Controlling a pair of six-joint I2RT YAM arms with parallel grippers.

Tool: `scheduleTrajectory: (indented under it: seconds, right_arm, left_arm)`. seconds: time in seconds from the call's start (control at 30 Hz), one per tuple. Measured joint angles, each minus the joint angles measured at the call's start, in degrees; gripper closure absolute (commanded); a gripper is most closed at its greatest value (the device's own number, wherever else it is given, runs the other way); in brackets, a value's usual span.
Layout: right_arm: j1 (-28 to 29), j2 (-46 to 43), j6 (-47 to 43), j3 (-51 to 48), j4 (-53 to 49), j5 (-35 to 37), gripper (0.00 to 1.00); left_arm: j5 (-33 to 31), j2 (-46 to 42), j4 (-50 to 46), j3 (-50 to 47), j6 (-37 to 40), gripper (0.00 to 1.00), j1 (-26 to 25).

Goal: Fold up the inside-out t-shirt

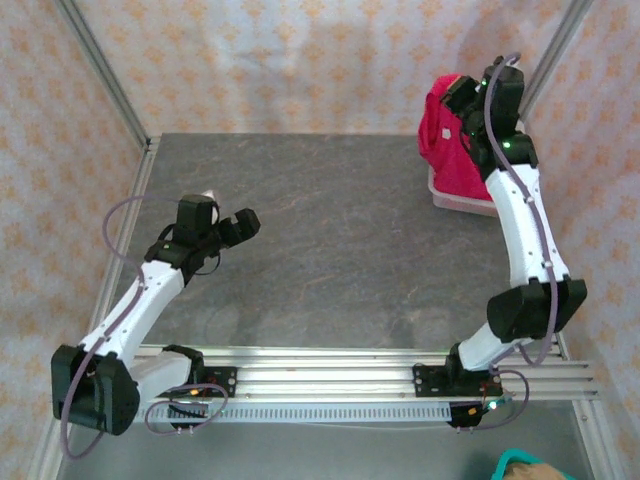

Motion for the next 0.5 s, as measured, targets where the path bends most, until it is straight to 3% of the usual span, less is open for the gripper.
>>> scheduleTrajectory:
  seconds: [0.27, 0.5]
  right_arm:
    - [2.49, -0.66, -4.15, 16.61, -6.86, -7.23, 1.0]
    - [12.63, 1.99, -4.31, 36.81, -10.27, -17.88, 1.0]
  left_arm:
    - [-0.02, -5.25, 0.02, -2.73, 0.02, 0.02, 0.0]
    - [-0.7, -6.19, 0.17, -3.45, 0.02, 0.03, 0.0]
